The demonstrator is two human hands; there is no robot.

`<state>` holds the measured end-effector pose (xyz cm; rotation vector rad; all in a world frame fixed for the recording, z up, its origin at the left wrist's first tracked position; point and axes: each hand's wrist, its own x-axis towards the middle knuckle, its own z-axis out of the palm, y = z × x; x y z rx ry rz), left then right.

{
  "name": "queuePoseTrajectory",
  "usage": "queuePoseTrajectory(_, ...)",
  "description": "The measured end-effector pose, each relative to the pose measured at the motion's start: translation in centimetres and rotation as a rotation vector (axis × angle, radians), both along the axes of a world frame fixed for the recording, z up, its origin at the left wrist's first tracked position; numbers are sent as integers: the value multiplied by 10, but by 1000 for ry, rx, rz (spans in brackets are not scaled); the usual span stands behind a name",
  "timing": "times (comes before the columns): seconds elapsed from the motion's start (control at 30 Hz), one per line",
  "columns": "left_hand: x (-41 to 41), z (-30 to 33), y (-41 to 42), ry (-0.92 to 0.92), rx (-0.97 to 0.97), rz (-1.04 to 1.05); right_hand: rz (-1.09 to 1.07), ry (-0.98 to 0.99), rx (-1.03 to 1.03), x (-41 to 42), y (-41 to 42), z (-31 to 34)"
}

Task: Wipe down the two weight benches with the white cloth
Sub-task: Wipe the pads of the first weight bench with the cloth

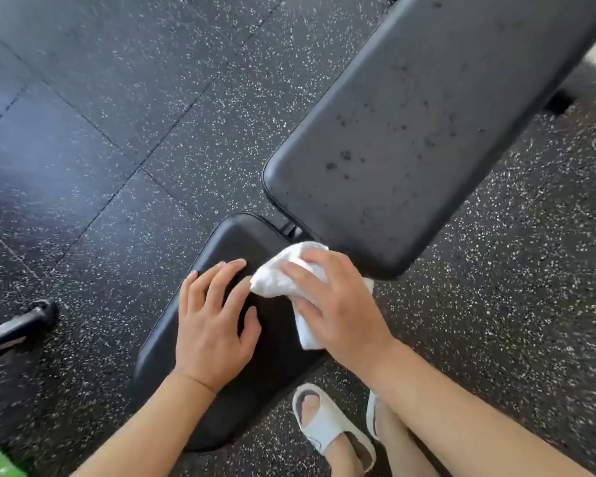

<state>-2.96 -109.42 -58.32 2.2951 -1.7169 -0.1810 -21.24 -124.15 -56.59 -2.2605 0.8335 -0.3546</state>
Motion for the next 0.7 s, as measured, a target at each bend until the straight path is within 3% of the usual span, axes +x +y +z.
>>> queuePoseTrajectory(0.2,-2,-1,-4,-13,2,8,-61,-51,17,46,-8,-6)
queuePoseTrajectory(0.43,-2,2,-5,-18,-5,-33,-152,-40,-82,-4,17,-11)
queuePoseTrajectory(0.7,0,3,-4,34,-4,-53,-714,-114,-41,-13,88,-22)
